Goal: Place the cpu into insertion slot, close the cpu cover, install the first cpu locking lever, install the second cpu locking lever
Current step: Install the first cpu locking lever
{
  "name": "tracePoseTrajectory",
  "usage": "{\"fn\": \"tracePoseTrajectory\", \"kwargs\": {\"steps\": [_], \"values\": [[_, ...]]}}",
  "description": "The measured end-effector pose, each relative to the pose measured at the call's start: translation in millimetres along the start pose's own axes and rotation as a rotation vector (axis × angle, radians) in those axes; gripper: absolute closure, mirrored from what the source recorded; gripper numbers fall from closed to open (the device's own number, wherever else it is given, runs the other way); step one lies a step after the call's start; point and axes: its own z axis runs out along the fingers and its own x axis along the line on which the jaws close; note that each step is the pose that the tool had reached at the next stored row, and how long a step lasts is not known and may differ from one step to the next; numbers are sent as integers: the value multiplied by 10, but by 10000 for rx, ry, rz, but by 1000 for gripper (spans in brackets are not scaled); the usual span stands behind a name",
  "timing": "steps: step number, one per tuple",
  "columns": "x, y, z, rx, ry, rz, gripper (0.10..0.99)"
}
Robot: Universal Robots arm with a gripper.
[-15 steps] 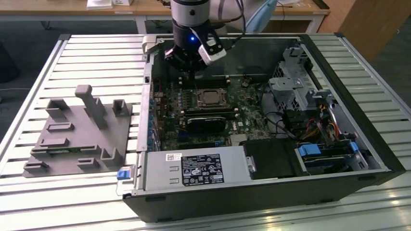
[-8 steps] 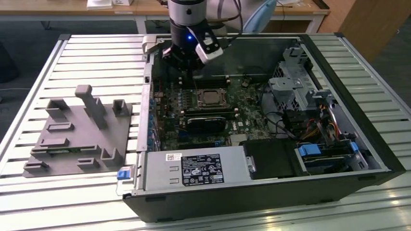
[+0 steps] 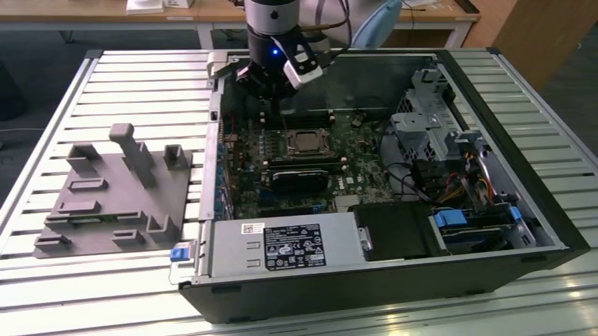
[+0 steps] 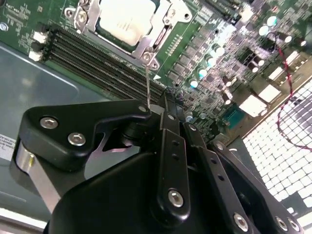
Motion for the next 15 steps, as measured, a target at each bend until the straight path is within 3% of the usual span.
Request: {"fn": "tracePoseTrajectory", "kwargs": {"steps": [3, 11, 14, 15], "values": [[-54, 3, 6, 0, 19, 2, 973], [-344, -3, 27, -2, 110, 6, 973], [-361, -4, 33, -1, 118, 7, 973], [-361, -6, 36, -44, 118, 8, 973]]}}
